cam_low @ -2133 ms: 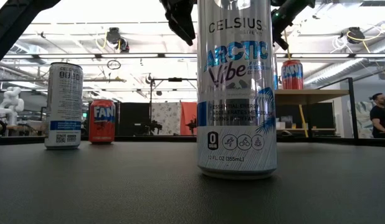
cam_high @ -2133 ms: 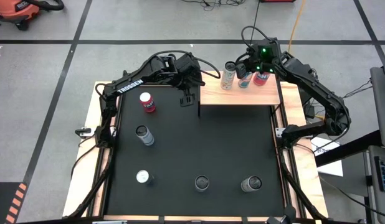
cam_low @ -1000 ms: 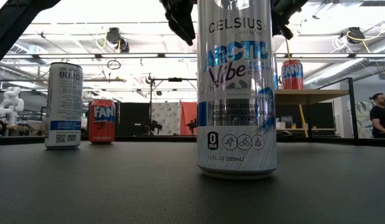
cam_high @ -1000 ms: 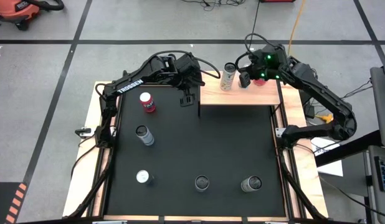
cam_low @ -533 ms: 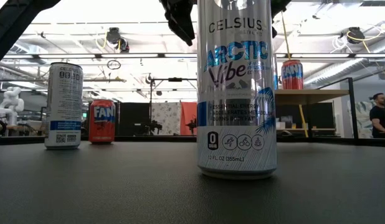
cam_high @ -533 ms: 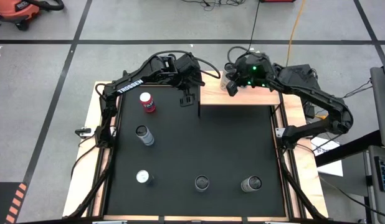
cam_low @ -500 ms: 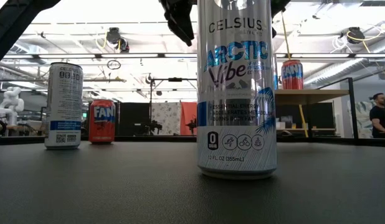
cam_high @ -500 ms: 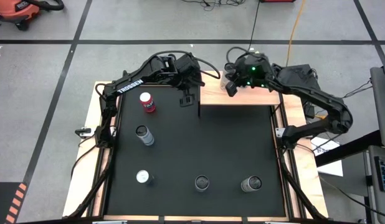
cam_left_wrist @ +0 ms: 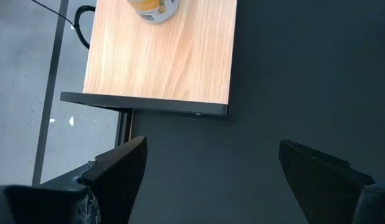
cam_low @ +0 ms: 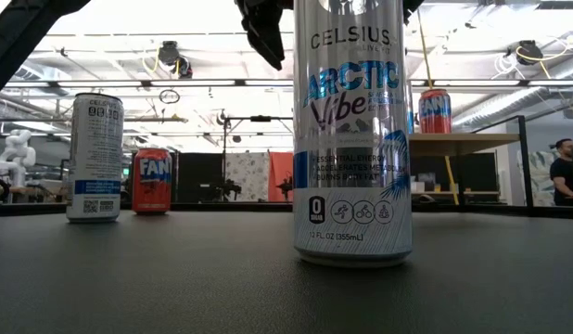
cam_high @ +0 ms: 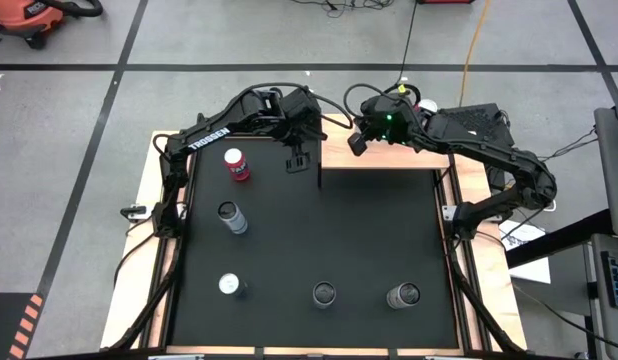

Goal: Place canned beverage on shelf
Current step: Put the top white yellow soda can on the shelf

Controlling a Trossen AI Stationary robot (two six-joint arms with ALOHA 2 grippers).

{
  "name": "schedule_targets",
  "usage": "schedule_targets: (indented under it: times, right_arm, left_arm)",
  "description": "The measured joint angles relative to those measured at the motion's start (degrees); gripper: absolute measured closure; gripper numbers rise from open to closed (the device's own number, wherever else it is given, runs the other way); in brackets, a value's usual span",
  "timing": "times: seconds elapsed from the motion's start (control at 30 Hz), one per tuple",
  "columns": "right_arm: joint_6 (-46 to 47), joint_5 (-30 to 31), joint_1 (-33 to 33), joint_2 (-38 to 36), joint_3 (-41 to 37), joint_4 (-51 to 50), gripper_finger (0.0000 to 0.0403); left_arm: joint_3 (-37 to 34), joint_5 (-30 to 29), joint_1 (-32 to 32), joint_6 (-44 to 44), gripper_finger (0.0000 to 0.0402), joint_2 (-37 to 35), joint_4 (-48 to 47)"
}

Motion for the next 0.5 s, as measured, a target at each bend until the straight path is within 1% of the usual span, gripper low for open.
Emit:
schedule_targets:
  times: [0.1, 0.33, 0.5]
  right_arm:
    - [0.0, 1.4, 0.0, 0.0, 0.0, -0.1, 0.0403]
    - [0.0, 1.7, -0.1, 0.0, 0.0, -0.7, 0.0403]
    - [-0.6, 4.3, -0.1, 0.0, 0.0, -1.8, 0.0403]
  left_arm:
    - [0.0, 0.0, 0.0, 0.0, 0.0042, 0.0, 0.0]
    - [0.0, 0.0, 0.0, 0.0, 0.0042, 0.0, 0.0]
    - [0.0, 0.0, 0.0, 0.0, 0.0042, 0.0, 0.0]
